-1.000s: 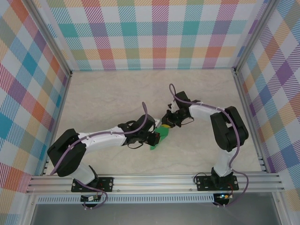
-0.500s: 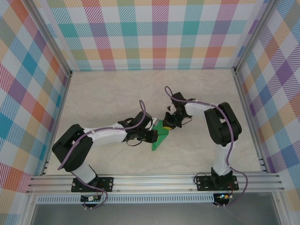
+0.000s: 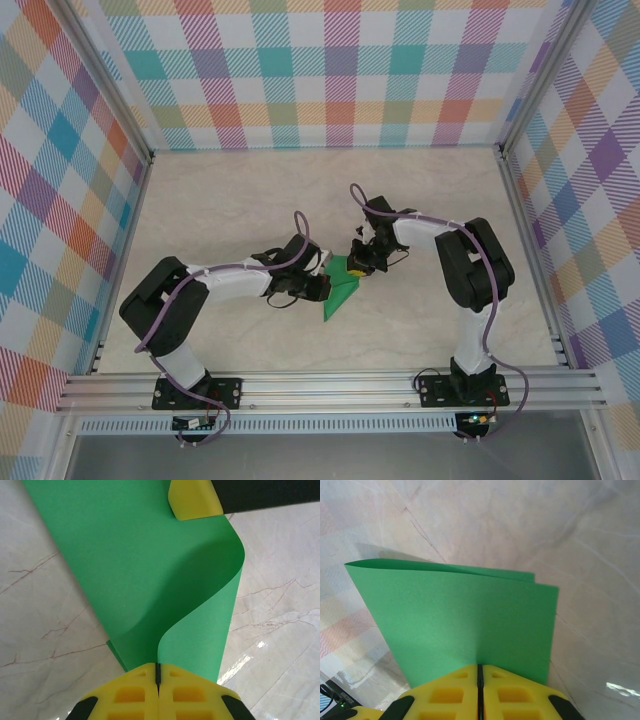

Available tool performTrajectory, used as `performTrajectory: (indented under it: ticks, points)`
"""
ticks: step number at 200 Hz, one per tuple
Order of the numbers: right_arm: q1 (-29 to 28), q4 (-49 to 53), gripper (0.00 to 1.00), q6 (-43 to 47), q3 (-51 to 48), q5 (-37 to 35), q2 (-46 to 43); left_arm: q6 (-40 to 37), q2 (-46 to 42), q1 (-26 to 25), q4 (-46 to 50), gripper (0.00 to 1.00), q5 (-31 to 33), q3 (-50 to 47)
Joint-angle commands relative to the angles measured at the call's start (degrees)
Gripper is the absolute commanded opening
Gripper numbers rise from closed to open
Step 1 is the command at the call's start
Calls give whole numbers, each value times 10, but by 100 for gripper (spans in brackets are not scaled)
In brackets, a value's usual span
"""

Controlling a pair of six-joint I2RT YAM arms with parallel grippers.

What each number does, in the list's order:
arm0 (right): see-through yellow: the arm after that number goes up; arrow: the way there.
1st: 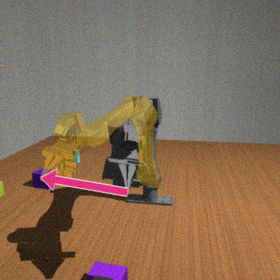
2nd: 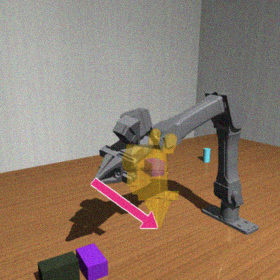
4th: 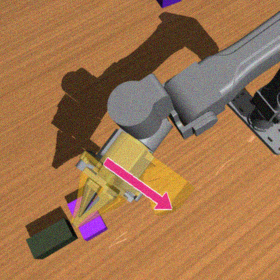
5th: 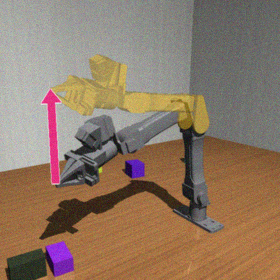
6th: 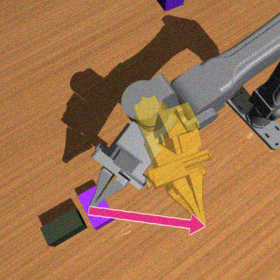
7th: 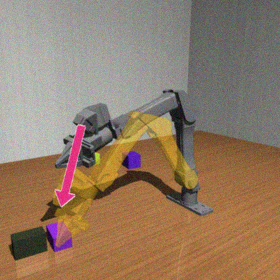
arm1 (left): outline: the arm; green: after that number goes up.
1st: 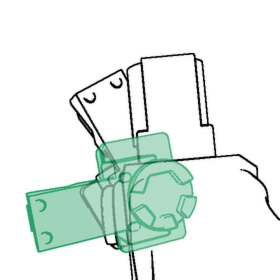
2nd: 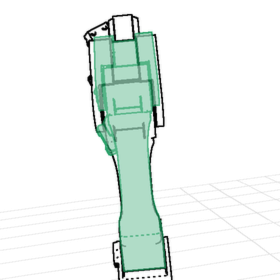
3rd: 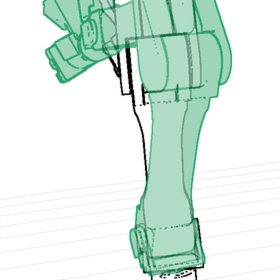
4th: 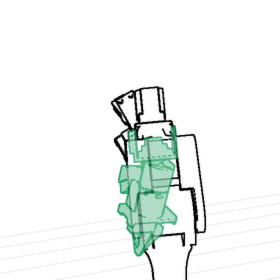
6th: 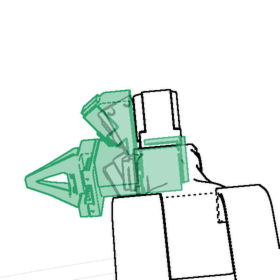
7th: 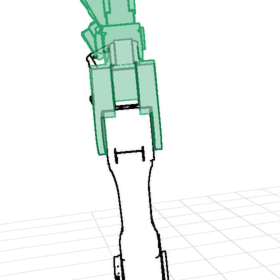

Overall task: Fold a paper plane with a square sheet of paper (pick it up from the middle)
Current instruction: Third fold the triangle at the center of the table.

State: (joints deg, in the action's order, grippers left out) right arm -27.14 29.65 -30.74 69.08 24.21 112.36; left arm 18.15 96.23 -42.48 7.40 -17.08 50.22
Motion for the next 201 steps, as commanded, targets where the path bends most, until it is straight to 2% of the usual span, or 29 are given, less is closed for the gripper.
performTrajectory:
  ticks: [1, 201]
  points:
    - [-6, 28, 9, 11, 4, -18, 13, -22, 10, 12, 5, 1, -13, 22]
    - [-5, 31, 10, 9, 3, -20, 12, -31, 41, 13, 31, 1, 11, 47]
